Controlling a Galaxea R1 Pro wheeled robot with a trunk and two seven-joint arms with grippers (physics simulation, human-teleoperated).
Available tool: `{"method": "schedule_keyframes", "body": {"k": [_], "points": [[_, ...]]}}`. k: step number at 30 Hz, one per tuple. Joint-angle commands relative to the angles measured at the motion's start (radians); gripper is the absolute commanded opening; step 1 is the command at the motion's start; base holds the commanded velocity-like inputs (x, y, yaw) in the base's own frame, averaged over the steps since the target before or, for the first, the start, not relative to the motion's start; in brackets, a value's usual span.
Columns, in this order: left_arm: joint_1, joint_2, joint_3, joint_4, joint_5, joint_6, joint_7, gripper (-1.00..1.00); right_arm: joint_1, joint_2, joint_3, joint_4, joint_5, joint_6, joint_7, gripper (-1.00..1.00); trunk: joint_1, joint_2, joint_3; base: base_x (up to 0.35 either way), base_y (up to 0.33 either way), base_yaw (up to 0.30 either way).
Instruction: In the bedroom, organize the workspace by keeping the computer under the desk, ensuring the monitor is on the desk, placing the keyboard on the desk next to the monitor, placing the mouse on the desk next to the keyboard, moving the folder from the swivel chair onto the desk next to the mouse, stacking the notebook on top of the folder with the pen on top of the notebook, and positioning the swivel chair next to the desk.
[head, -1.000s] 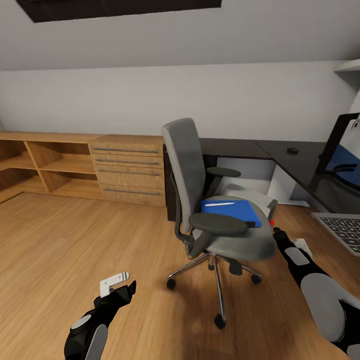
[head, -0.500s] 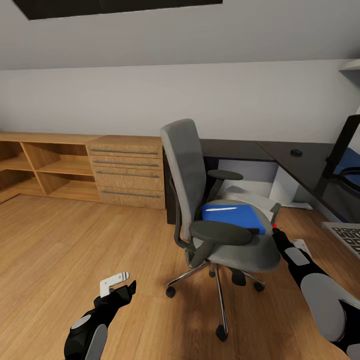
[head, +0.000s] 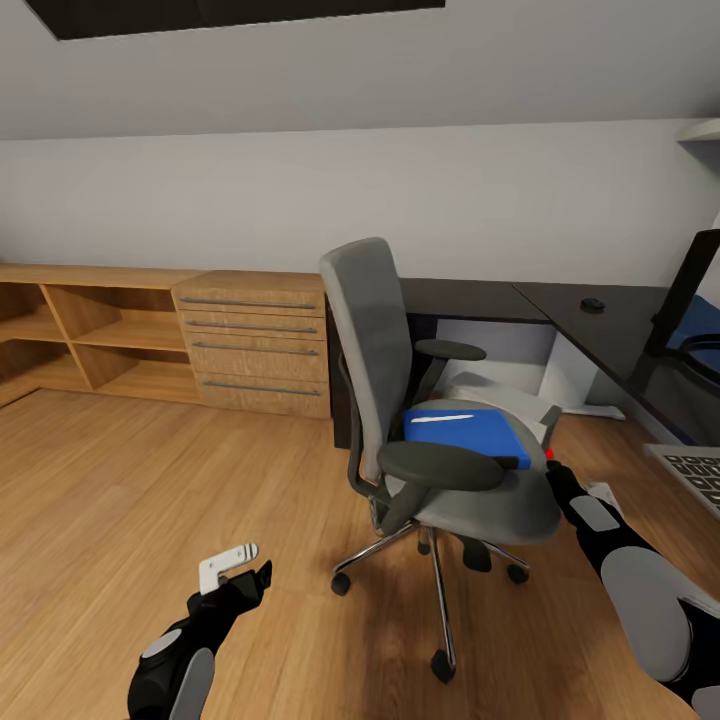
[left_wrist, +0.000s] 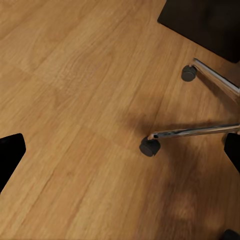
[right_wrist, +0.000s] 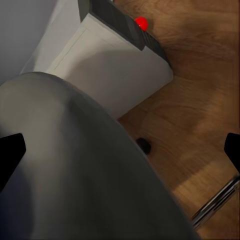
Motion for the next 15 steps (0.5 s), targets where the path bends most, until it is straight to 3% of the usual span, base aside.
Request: {"method": "schedule_keyframes", "body": {"k": [1, 15], "points": [[-0.001, 0.0, 0.0, -0.006, 0.011, 0.004, 0.009, 1.0, 0.0, 0.0, 0.002, 0.001, -0.015, -0.003, -0.005, 1.0, 0.0, 0.0, -0.001, 0.0, 0.0, 0.0], [-0.001, 0.0, 0.007, -0.023, 0.011, 0.008, 0.009, 1.0, 0.0, 0.007, 0.002, 0.002, -0.015, -0.008, -0.001, 1.0, 0.0, 0.0, -0.001, 0.0, 0.0, 0.0]]}}
